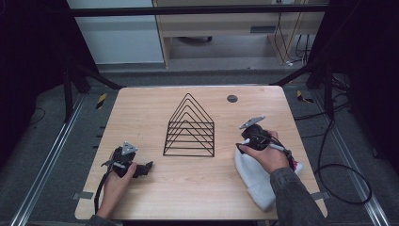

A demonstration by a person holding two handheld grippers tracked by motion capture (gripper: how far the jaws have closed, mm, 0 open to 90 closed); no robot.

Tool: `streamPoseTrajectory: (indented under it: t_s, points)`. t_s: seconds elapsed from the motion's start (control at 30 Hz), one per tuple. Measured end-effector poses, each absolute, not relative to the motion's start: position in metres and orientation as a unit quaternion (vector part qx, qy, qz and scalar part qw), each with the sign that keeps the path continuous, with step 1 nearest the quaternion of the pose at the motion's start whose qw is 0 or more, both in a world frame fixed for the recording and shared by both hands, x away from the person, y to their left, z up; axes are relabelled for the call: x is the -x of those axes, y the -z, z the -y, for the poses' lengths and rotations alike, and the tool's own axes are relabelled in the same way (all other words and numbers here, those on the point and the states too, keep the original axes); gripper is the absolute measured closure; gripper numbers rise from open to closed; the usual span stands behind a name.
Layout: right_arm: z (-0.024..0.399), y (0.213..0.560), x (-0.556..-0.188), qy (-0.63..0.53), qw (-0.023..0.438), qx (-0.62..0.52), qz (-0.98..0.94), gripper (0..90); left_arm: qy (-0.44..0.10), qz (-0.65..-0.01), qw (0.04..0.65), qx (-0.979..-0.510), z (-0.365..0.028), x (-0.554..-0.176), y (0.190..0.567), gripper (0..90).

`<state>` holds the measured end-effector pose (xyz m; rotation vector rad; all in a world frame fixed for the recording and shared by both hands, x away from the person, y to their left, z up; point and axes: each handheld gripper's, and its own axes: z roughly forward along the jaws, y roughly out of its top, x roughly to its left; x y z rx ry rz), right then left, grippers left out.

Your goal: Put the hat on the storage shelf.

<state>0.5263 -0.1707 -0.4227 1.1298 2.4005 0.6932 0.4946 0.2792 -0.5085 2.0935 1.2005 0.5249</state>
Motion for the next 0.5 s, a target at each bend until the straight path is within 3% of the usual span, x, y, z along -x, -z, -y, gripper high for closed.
streamPoseTrajectory:
  t_s: [0.2,0.5]
  points:
    - [0.185,0.425,-0.539,-0.225,0.202,-0.415,-0.858,44.9,-0.200,-0.458,0.330,-0.801,-0.279,-0.494,0.508,0.0]
    - [0.208,0.440,-0.552,-0.202,0.182,-0.424,-0.864,43.0,-0.200,-0.458,0.330,-0.801,-0.279,-0.494,0.508,0.0]
